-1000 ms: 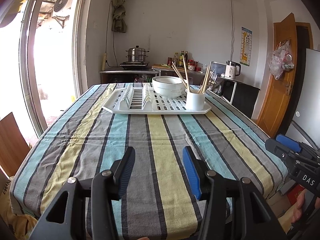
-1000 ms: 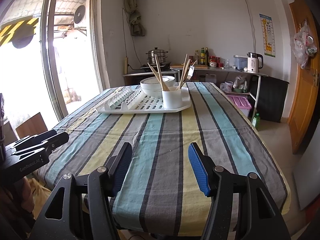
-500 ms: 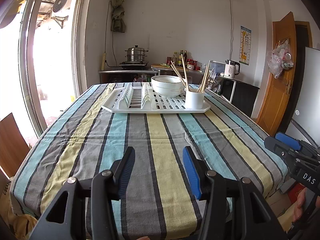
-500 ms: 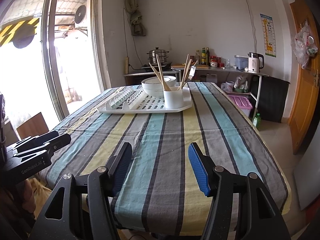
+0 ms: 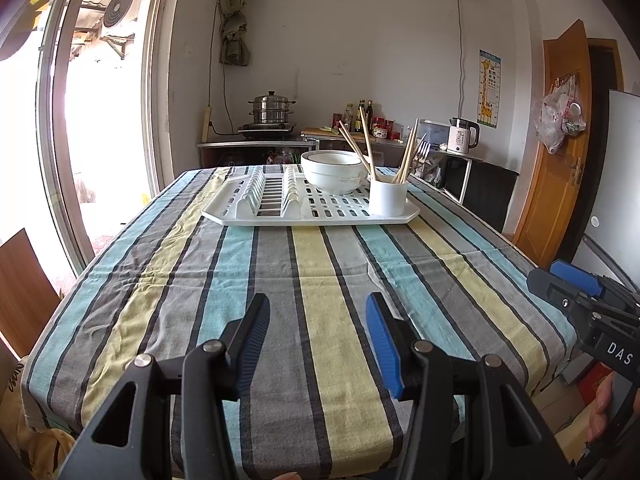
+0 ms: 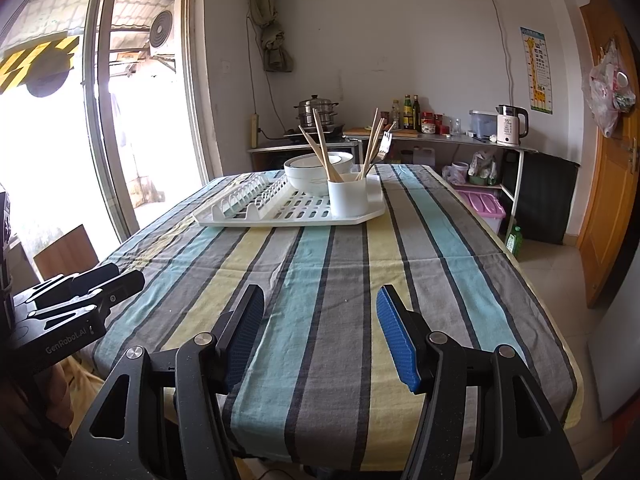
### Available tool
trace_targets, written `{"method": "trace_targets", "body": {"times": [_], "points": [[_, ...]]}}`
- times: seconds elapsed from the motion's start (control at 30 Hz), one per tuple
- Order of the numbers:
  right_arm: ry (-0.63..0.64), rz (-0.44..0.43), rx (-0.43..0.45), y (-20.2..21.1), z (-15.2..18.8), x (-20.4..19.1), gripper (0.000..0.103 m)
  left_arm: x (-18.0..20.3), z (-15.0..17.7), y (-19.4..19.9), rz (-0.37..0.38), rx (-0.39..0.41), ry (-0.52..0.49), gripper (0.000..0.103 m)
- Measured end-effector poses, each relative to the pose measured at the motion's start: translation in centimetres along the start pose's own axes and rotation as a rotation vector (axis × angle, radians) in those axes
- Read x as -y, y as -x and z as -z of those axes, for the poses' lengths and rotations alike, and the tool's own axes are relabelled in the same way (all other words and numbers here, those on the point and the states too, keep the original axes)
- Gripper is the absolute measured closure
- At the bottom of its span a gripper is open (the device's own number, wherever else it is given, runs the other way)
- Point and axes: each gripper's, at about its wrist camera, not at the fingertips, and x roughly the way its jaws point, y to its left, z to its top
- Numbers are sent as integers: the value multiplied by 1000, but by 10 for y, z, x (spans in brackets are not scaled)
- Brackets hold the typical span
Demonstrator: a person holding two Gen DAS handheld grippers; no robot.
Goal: Organize utensils
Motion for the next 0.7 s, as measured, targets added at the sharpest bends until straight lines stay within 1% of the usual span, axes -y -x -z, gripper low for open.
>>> {"method": "trace_targets", "body": {"times": [0.7], "points": [[1,1,0,0,0,-1,44,2,1,1,-5,5,-7,51]]}}
